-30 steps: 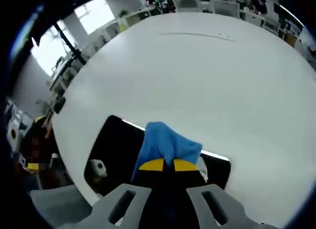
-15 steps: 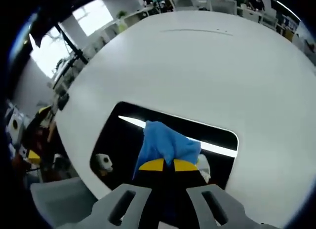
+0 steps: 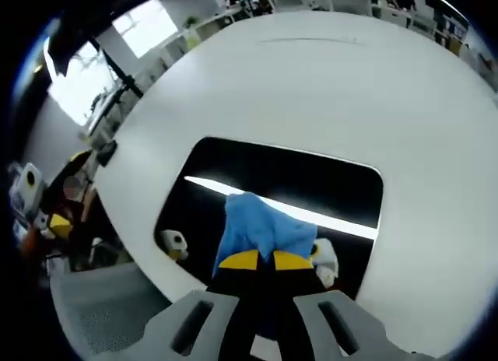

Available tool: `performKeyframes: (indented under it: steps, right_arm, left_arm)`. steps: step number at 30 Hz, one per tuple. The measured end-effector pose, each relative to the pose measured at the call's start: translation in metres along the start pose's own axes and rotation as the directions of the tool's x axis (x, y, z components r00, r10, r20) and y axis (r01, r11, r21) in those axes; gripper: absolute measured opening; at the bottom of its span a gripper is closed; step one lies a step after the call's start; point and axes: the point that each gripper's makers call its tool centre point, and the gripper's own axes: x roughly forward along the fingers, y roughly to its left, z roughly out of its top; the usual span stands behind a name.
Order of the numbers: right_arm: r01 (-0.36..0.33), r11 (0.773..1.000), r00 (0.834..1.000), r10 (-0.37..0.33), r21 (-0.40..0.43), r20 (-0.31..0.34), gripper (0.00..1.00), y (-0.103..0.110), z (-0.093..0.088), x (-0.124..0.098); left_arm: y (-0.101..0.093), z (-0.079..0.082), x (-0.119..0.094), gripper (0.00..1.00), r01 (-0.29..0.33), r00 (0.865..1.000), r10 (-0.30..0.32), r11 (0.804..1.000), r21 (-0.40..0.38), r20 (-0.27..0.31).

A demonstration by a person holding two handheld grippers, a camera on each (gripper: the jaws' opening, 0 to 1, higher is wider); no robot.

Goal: Wipe the mirror surface with the cleaning cloth until all visible marks leave the cleaned area.

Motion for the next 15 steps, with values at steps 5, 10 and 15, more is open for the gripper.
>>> performKeyframes:
  steps: [5, 10, 15]
  right_arm:
    - [-0.012, 1.000, 1.000, 0.012, 0.016, 0.000, 0.00, 0.004, -0.010, -0.004]
    - [-0.021, 0.999, 1.000, 0.022, 0.031, -0.005, 0.00, 0.007, -0.019, -0.006]
    - [-0.031, 0.998, 0.999, 0.031, 0.049, -0.008, 0.00, 0.011, -0.026, -0.008]
  left_arm:
    - [-0.002, 0.001, 0.002, 0.99, 0.004, 1.000, -0.004, 1.000, 0.005, -0.001]
    - [-0.005, 0.001, 0.003, 0.99, 0.009, 1.000, -0.009, 1.000, 0.005, -0.001]
    - [-0.006, 0.000, 0.003, 0.99, 0.012, 1.000, -0.012, 1.000, 0.005, -0.003]
